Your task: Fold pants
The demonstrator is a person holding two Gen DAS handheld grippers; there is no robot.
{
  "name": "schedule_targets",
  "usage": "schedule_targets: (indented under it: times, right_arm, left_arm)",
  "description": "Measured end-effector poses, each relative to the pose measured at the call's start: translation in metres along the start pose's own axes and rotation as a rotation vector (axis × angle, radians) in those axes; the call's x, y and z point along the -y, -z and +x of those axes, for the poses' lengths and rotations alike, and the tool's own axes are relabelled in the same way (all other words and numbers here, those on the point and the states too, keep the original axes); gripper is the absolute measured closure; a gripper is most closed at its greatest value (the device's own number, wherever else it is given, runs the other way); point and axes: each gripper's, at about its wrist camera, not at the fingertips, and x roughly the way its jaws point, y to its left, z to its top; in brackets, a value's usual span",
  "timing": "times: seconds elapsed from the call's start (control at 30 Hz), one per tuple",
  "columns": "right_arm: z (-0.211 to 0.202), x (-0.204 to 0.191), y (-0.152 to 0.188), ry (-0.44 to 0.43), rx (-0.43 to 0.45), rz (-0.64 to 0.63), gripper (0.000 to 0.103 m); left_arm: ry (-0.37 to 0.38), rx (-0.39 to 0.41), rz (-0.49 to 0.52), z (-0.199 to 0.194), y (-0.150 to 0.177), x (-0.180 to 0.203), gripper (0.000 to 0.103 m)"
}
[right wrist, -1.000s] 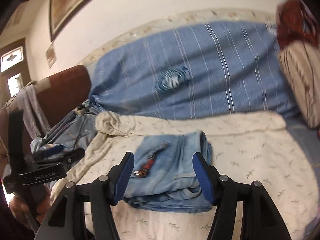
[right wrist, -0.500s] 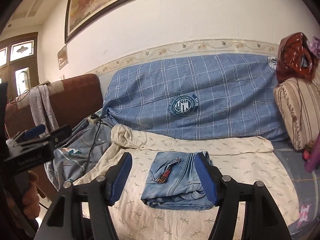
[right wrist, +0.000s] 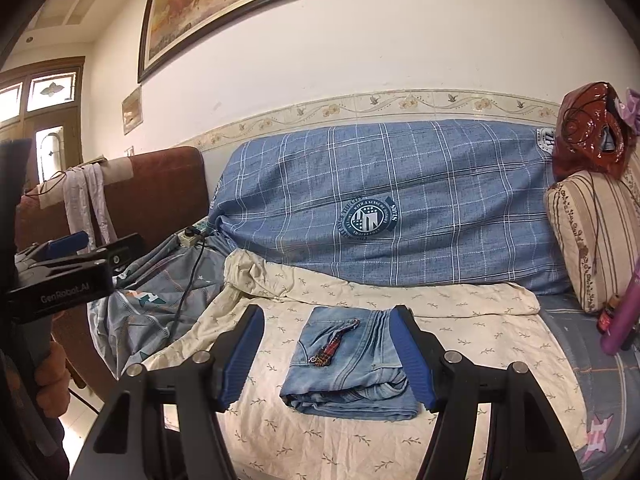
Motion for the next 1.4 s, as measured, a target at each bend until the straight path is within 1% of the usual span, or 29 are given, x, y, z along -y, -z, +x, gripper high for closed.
schedule_targets:
  times: [0.3, 0.73, 1.2, 1.4]
  right_arm:
    - [0.011, 0.0, 0.005, -0.008, -0.025, -0.006, 0.034]
    - [0.016, -0.001, 0.008, -0.008, -0.036, -0.01, 0.035]
    - [0.021, -0.007, 0.015, -0.014, -0.049, -0.03, 0.035]
    - [0.026, -0.008, 0.02, -0.016, -0.065, -0.034, 0.035]
  left_arm:
    - [-0.01, -0.002, -0.004, 0.003, -0.001, 0.0, 0.0]
    - [-0.015, -0.002, -0.012, 0.004, -0.001, 0.0, 0.0]
    - [-0.007, -0.02, -0.014, 0.007, 0.003, 0.0, 0.0]
    - [0.007, -0.047, -0.017, 0.016, 0.006, 0.0, 0.0]
